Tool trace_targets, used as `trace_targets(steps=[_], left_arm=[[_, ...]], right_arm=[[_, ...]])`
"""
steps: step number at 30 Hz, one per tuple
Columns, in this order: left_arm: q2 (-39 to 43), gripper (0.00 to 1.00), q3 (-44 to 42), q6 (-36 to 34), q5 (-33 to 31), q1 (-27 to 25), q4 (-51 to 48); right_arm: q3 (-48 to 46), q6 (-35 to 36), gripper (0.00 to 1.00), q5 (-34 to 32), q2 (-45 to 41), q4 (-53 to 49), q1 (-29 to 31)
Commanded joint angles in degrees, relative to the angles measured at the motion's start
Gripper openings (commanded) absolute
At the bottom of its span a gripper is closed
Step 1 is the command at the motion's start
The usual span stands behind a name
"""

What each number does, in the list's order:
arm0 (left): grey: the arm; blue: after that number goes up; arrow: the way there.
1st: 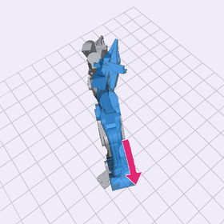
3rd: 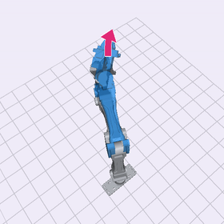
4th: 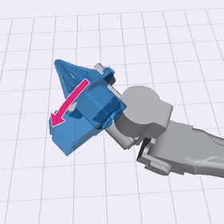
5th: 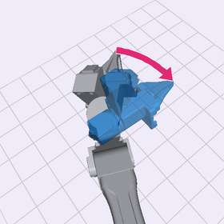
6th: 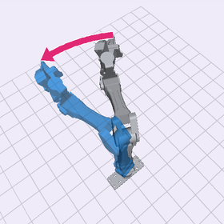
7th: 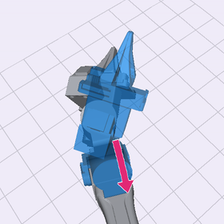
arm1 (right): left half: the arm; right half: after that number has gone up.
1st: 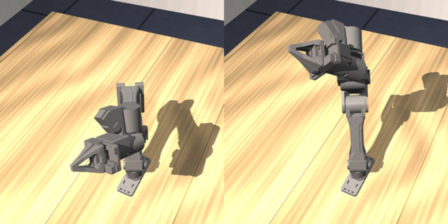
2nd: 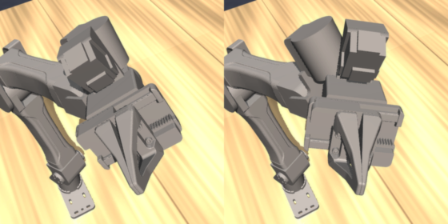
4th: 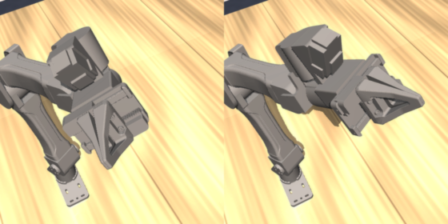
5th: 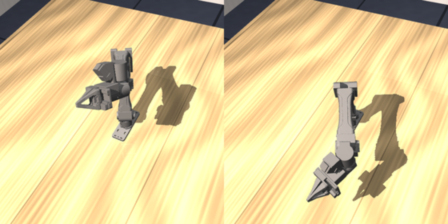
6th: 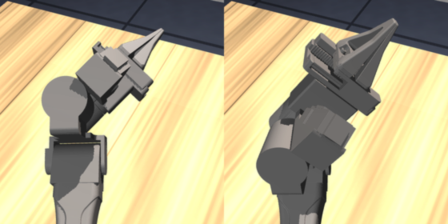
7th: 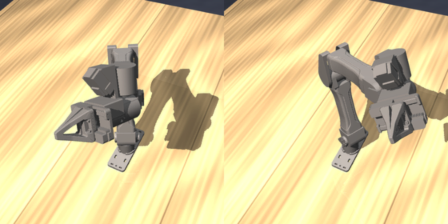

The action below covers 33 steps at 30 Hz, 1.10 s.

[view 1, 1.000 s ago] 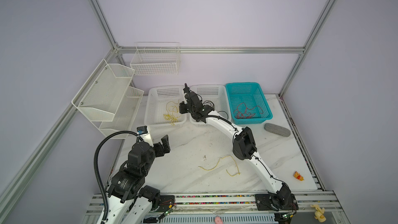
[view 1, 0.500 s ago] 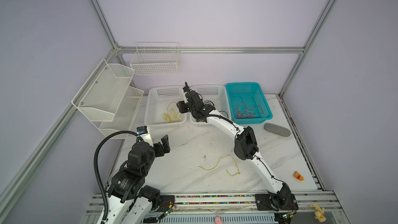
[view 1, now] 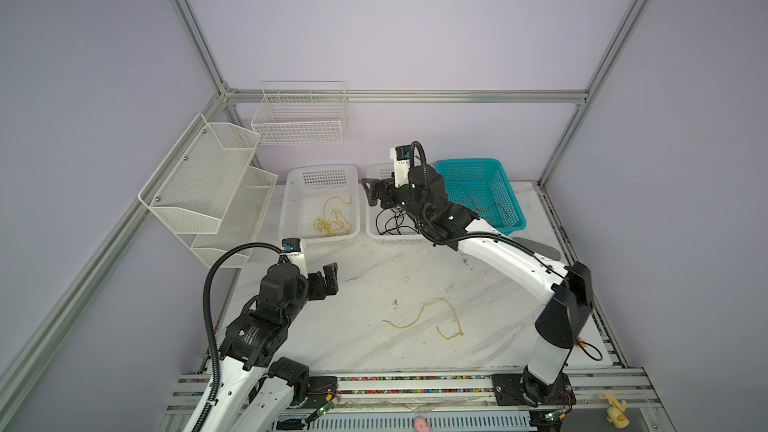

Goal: Untangle the cables
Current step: 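Withdraw the right gripper while the left gripper moves over the remaining yellow wire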

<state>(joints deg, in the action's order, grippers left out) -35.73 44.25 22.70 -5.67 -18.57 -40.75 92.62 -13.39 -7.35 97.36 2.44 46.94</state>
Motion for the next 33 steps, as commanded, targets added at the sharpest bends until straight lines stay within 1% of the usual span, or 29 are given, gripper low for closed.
trace_targets(steps=[1,6,8,10,12,16,20,22,28,33], left_arm=[[-2.8,0.99,-0.2,-2.0,8.9,-0.3,3.3],[-6.9,1.00,-0.4,-2.4,17.2,-0.8,6.8],[-8.3,1.00,-0.8,-2.8,19.1,-1.9,8.7],[-10.2,1.00,-0.3,-3.3,19.4,-3.9,9.6],[-12.5,1.00,0.8,-4.8,18.2,-6.9,9.7],[-17.4,1.00,3.2,-7.9,13.0,-14.8,10.3],[-23.1,1.00,5.8,-11.8,8.9,-21.6,11.3],[-26.2,0.99,7.2,-12.8,7.5,-23.7,11.7],[-35.8,1.00,12.2,-14.9,6.1,-29.2,11.9],[-41.7,0.98,15.8,-15.8,5.5,-32.3,12.1]], right_arm=[[-9.5,1.2,0.97,-7.4,-8.8,5.1,0.2],[-21.7,1.2,0.97,-13.4,-24.2,3.4,0.2],[-25.9,0.8,0.97,-16.2,-30.3,1.4,0.3],[-29.6,0.5,0.97,-19.7,-36.2,-0.9,0.2],[-32.9,0.9,0.97,-22.2,-41.8,-2.7,0.3],[-37.3,0.5,0.97,-25.7,-51.7,-7.4,0.2],[-39.9,-0.6,0.97,-27.8,-58.6,-12.6,0.1],[-40.9,-0.8,0.97,-28.9,-61.0,-14.4,0.1],[-43.0,-1.8,0.97,-31.0,-65.8,-18.7,0.1],[-44.8,-3.0,0.97,-31.5,-68.5,-20.7,0.1]])
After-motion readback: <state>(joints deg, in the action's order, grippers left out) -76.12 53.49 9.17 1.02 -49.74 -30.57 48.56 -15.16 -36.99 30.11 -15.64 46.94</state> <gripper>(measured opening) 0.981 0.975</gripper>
